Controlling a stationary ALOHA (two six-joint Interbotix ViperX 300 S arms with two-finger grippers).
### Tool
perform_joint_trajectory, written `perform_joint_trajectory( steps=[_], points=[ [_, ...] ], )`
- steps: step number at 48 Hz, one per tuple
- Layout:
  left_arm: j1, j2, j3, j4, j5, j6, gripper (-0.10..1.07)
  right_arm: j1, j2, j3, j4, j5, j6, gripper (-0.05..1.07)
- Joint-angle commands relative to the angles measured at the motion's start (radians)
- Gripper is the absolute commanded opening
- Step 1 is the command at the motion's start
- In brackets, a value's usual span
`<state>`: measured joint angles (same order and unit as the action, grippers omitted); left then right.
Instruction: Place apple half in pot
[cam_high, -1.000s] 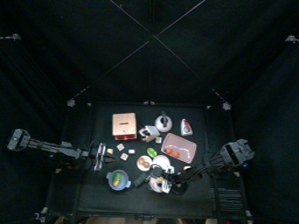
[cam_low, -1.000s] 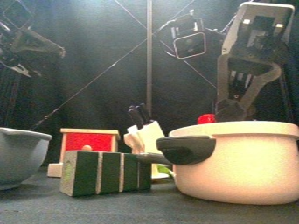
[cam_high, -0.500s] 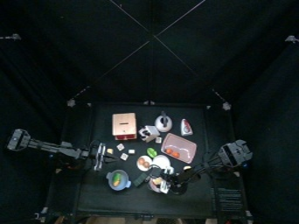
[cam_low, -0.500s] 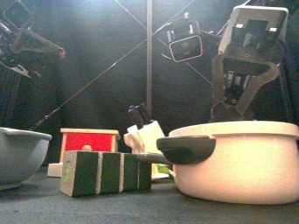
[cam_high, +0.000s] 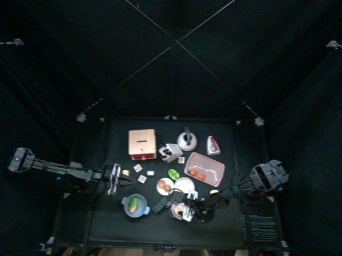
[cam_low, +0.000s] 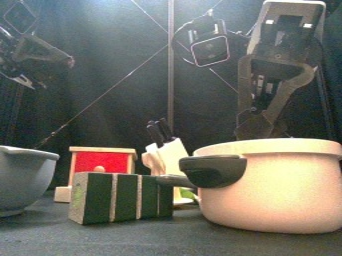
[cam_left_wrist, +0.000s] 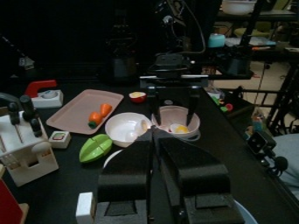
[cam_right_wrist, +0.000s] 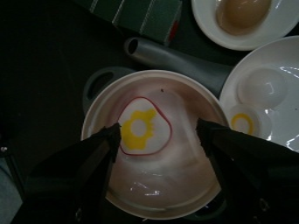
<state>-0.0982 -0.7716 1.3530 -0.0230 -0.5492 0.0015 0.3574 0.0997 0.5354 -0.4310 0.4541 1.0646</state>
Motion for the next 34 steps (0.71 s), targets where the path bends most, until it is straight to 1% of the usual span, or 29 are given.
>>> perform_joint_trajectory(
  steps=[1,34],
  points=[
    [0.002,0.002,-0.011,-0.003,-0.005,0.002,0.5,-0.002,-0.029,-0.021,0.0,-0.003,0.0,0.98],
    [0.003,0.002,-0.009,-0.002,-0.005,0.0,0.5,0.0,-0.049,-0.014,0.0,-0.003,0.006,0.98]
  ],
)
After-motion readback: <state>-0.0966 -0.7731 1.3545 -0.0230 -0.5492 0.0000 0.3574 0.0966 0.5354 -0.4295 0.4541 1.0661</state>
